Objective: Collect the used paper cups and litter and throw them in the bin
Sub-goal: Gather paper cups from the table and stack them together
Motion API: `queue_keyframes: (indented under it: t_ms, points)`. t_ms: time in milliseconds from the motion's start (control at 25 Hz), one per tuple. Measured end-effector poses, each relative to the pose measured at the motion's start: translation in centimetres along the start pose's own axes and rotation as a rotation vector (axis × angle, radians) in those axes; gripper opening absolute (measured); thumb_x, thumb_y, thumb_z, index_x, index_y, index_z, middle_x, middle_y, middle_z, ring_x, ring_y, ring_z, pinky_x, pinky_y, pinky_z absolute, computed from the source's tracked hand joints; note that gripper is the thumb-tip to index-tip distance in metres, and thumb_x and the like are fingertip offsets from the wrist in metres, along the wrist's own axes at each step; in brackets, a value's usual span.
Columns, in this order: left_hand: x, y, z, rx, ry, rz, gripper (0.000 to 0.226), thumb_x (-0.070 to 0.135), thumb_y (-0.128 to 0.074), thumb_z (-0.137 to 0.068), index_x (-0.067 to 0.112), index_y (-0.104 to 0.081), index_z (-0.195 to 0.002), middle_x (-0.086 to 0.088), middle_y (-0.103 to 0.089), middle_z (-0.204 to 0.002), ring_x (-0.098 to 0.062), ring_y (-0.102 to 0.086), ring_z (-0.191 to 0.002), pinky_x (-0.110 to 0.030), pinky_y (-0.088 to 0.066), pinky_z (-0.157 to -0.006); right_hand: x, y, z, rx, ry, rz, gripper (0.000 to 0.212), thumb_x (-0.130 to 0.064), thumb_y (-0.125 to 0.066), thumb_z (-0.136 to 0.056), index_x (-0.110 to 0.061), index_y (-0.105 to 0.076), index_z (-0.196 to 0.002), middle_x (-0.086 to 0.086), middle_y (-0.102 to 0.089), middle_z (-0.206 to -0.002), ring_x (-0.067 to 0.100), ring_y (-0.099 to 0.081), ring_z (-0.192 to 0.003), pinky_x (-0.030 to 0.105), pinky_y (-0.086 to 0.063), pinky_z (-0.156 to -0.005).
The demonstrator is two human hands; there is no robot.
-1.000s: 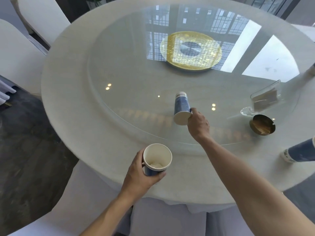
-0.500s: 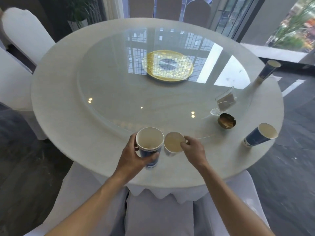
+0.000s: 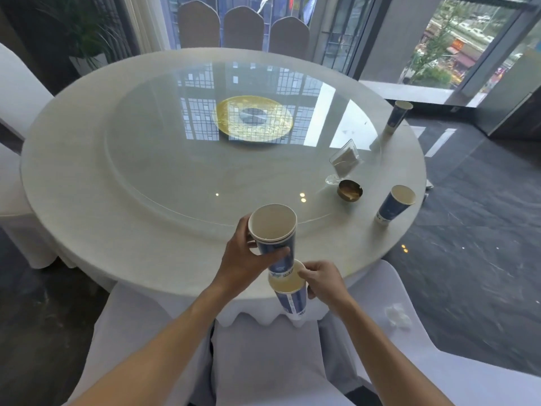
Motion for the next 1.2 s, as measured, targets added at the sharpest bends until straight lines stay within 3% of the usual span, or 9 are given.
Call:
queue_keyframes:
  t_ms: [120,280,360,440,560,720,920,1040,1200]
  points:
    - [-0.9,-0.5,1.3,-0.015,0.029,0.052,0.078,0.019,-0.098,-0.067,0.022,-0.058,-0.134,0.029,-0.07,-0.112,0.0,-0.07,-0.103,-0.018,-0.06,-0.079,1.6,-0.6,2.1,0.001,-0.042,-0.071,0.031,-0.021,-0.063,-0.085,0.007,-0.07,-0.076,0.001,-0.056,-0.055,0.011,-0.047,-0.051,0.032,-0.041,-0.057]
    - [-2.2,-1.4,3.3,-0.075,0.087,0.144,0.068,0.006,-0.094,-0.073,0.013,-0.062,-0.132,0.006,-0.074,-0.115,-0.011,-0.072,-0.102,-0.016,-0.059,-0.071,2.7,-1.1,4.6,0.027,-0.066,-0.161,0.038,-0.028,-0.069,-0.091,0.009,-0.071,-0.08,0.002,-0.059,-0.06,0.012,-0.05,-0.058,0.03,-0.046,-0.058]
    - [-3.1,-1.9,4.2,-0.143,0.109,0.19,0.069,0.016,-0.096,-0.068,0.017,-0.065,-0.13,0.004,-0.076,-0.116,-0.015,-0.073,-0.106,-0.018,-0.059,-0.072,2.8,-1.3,5.6,0.031,-0.082,-0.234,0.036,-0.023,-0.07,-0.092,0.011,-0.072,-0.079,0.003,-0.061,-0.06,0.011,-0.053,-0.058,0.027,-0.05,-0.059]
    - [-3.6,-2.4,5.2,-0.191,0.128,0.198,0.078,0.033,-0.093,-0.058,0.022,-0.065,-0.13,0.005,-0.077,-0.119,-0.01,-0.073,-0.107,-0.019,-0.059,-0.075,3.1,-1.5,6.6,0.022,-0.109,-0.288,0.028,-0.015,-0.069,-0.092,0.011,-0.074,-0.082,0.007,-0.066,-0.063,0.014,-0.06,-0.061,0.03,-0.057,-0.064]
    - [-4.3,-4.2,6.5,-0.28,0.175,0.182,0.077,0.023,-0.092,-0.066,0.027,-0.061,-0.137,0.001,-0.072,-0.129,0.003,-0.071,-0.106,-0.019,-0.06,-0.078,3.8,-1.8,8.1,-0.024,-0.125,-0.373,0.023,-0.013,-0.068,-0.093,0.006,-0.08,-0.088,0.012,-0.075,-0.073,0.018,-0.069,-0.067,0.037,-0.063,-0.076]
    - [-5.3,-7.3,8.0,-0.392,0.265,0.172,0.072,0.035,-0.089,-0.07,0.045,-0.058,-0.134,0.004,-0.071,-0.132,-0.021,-0.067,-0.124,-0.046,-0.061,-0.099,4.7,-0.9,9.8,-0.051,-0.099,-0.357,0.028,-0.024,-0.063,-0.1,-0.006,-0.084,-0.093,0.007,-0.082,-0.085,0.022,-0.078,-0.082,0.037,-0.066,-0.075]
    - [-4.5,-11.7,9.2,-0.364,0.241,0.124,0.06,0.017,-0.088,-0.082,0.029,-0.061,-0.134,0.004,-0.074,-0.125,-0.016,-0.069,-0.118,-0.025,-0.061,-0.079,6.4,2.7,11.8,-0.139,-0.018,-0.631,0.032,-0.013,-0.05,-0.105,0.005,-0.075,-0.112,0.022,-0.077,-0.111,0.03,-0.073,-0.102,0.036,-0.058,-0.076]
    - [-4.1,-15.2,9.9,-0.276,0.271,0.169,0.054,0.014,-0.087,-0.083,0.018,-0.063,-0.132,-0.004,-0.077,-0.12,-0.026,-0.073,-0.114,-0.029,-0.061,-0.077,6.7,6.4,13.7,-0.237,0.142,-0.715,0.038,-0.012,-0.052,-0.097,-0.005,-0.067,-0.131,0.018,-0.072,-0.126,0.034,-0.067,-0.118,0.041,-0.055,-0.089]
    - [-2.2,-21.8,12.1,-0.213,0.29,0.273,0.052,0.013,-0.086,-0.084,0.015,-0.064,-0.131,-0.01,-0.079,-0.118,-0.034,-0.076,-0.109,-0.04,-0.063,-0.076,10.8,11.8,16.8,-0.194,0.15,-0.529,0.046,-0.004,-0.069,-0.093,-0.019,-0.058,-0.135,0.004,-0.072,-0.123,0.002,-0.071,-0.104,0.017,-0.058,-0.079]
Point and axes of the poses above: each hand's wrist, its own z-axis away from the middle knuckle, its own y-axis out of the back of the hand, x = y × z, the point moved 10 cm from there along -z, towards the middle knuckle
